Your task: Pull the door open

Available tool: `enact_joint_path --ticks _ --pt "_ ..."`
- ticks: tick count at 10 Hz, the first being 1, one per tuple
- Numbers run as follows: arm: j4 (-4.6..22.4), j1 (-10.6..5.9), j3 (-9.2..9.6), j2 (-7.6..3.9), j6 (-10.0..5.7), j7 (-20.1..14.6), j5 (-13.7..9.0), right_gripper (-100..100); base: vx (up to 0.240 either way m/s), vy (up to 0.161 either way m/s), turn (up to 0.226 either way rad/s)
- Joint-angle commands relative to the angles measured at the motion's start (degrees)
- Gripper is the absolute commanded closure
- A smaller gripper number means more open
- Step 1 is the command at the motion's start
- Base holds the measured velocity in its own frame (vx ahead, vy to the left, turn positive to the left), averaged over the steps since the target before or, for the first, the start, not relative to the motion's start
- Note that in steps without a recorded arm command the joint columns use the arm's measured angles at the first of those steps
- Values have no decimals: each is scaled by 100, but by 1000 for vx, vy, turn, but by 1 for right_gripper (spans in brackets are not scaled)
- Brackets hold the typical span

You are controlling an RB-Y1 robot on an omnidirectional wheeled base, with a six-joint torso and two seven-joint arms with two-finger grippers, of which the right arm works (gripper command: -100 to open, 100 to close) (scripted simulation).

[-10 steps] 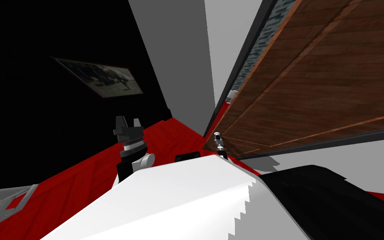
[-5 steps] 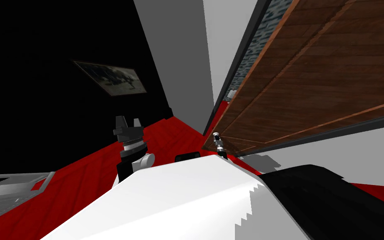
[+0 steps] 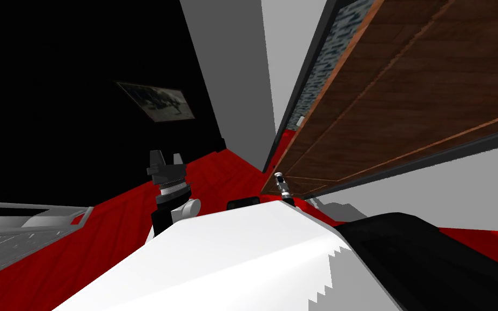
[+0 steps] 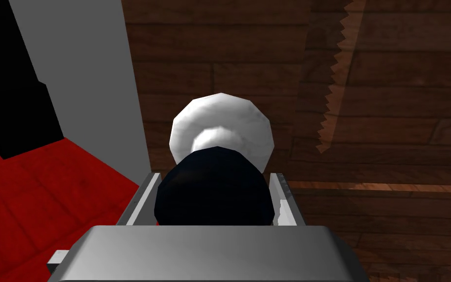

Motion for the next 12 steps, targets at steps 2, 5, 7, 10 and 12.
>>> enact_joint_path --ticks 2,5,7,10,12 --pt "32 82 73 -56 -126 -101 70 100 -124 -8 63" --pt "74 197 154 -171 -347 -258 166 100 -185 -33 103" --pt "110 296 223 -270 -537 -393 249 100 -205 -29 117" --pt "154 416 308 -390 -769 -558 350 100 -204 -15 89" --pt "216 406 334 -403 -777 -573 366 100 -119 -19 49"
